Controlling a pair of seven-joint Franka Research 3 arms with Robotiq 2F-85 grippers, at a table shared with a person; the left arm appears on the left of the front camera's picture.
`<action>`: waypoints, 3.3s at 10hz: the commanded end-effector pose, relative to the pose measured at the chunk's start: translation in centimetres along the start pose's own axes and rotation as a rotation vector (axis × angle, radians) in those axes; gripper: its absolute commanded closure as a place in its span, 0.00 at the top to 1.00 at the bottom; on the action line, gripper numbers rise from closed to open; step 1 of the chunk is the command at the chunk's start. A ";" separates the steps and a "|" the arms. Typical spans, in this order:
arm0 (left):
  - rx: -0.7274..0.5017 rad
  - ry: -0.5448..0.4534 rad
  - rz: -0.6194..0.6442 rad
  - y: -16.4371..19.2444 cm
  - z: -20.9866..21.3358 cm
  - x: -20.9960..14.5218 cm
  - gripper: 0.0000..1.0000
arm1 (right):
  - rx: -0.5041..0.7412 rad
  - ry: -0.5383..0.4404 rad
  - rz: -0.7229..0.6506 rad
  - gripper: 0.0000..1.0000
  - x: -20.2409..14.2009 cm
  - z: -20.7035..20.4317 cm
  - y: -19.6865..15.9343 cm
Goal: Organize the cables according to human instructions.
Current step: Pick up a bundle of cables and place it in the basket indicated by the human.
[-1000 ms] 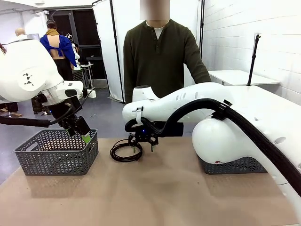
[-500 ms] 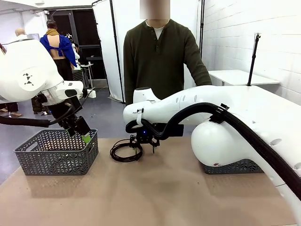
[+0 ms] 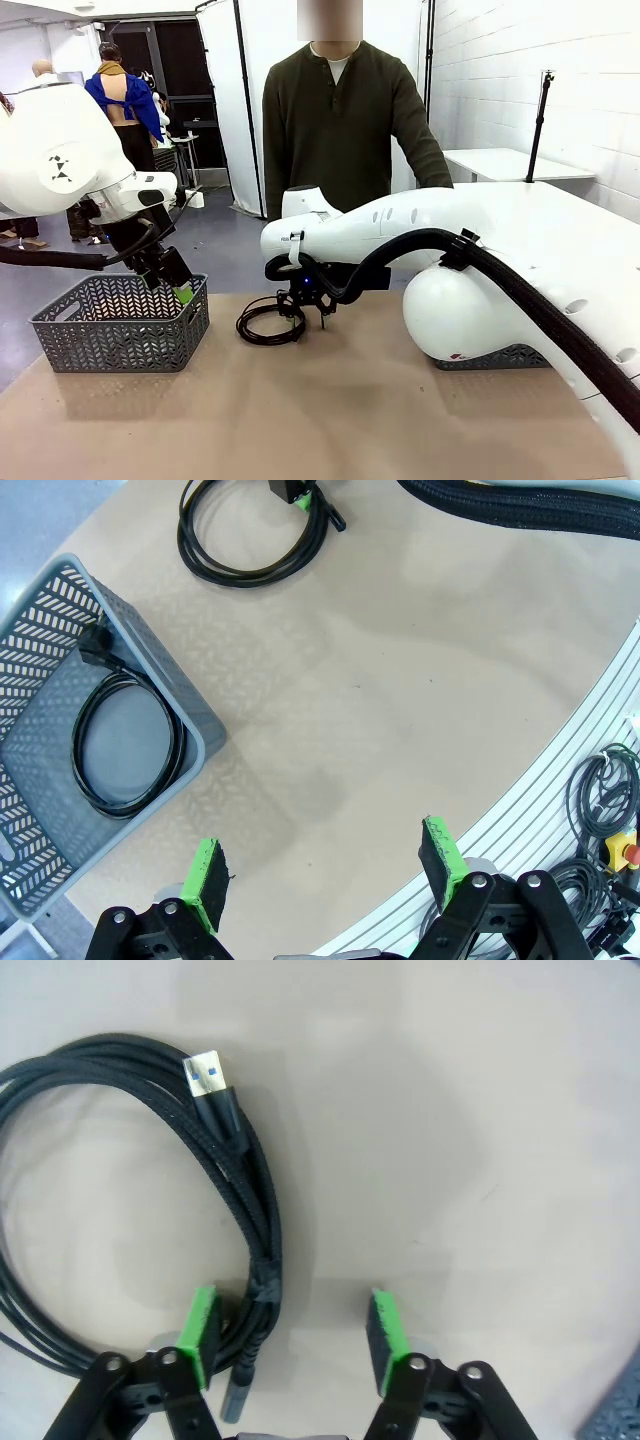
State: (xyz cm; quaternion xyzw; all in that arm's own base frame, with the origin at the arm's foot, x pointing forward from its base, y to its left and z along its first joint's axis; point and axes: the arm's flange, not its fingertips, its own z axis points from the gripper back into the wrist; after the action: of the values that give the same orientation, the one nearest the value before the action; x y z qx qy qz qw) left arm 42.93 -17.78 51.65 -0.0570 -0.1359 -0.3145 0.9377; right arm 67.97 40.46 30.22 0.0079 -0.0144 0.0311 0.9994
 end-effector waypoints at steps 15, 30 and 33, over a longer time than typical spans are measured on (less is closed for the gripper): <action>0.004 -0.013 0.001 0.1 0.0 0.0 1.00 | 0.031 -0.030 -0.021 0.00 1.7 4.8 -1.0; 0.004 -0.013 0.001 0.1 0.0 0.0 1.00 | -0.064 -0.013 0.862 0.00 0.4 17.1 -8.9; 0.004 -0.013 0.001 0.1 0.0 0.0 1.00 | -0.064 -0.013 0.862 0.00 0.4 17.1 -8.9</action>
State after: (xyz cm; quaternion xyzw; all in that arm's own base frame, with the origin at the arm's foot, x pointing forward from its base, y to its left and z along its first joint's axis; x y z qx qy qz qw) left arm 42.93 -17.78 51.65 -0.0570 -0.1359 -0.3145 0.9377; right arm 68.30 31.26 46.73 -0.0197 -0.0182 0.4420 0.8966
